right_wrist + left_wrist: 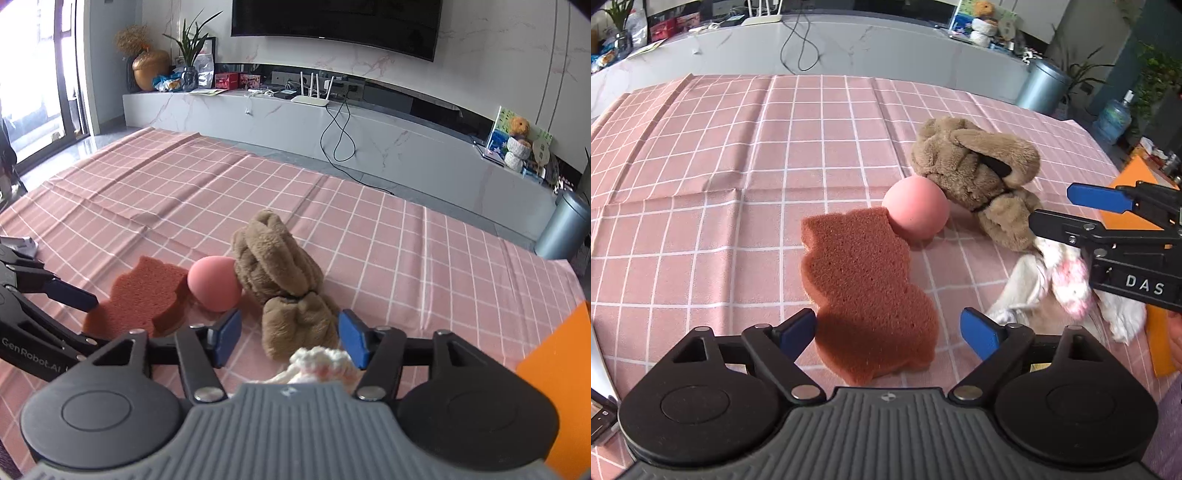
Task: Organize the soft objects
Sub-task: 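Grasp the red-brown sponge with the left tool while the right tool grasps the plush bear, then carry the sponge and plush bear into the orange box and release both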
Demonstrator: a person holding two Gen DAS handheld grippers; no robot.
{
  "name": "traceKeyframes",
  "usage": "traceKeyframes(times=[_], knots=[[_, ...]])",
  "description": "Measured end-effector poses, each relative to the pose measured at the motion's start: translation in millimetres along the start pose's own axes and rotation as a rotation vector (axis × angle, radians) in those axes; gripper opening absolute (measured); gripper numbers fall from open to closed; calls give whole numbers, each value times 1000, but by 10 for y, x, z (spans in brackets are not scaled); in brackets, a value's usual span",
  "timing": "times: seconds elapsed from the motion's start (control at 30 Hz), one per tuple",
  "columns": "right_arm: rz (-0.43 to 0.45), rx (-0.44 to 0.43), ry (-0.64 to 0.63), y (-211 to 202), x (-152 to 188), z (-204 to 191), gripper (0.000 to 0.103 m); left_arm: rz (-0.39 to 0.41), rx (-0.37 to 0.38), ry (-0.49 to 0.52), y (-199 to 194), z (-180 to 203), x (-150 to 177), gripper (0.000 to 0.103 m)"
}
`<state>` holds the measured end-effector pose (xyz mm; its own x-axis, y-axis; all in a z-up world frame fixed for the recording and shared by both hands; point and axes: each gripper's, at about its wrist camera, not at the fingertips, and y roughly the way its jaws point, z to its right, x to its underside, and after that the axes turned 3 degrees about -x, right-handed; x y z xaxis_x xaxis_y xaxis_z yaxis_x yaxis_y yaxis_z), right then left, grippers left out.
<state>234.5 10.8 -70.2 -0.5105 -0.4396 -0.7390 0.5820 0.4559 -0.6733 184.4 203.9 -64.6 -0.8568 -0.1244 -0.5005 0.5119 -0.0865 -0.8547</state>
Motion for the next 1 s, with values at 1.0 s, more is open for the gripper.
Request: traceKeyframes(times=[1.0], knots=[[-42,-24,15,578,-64,97,35,53,-81,-116,152,-159,-12,79]])
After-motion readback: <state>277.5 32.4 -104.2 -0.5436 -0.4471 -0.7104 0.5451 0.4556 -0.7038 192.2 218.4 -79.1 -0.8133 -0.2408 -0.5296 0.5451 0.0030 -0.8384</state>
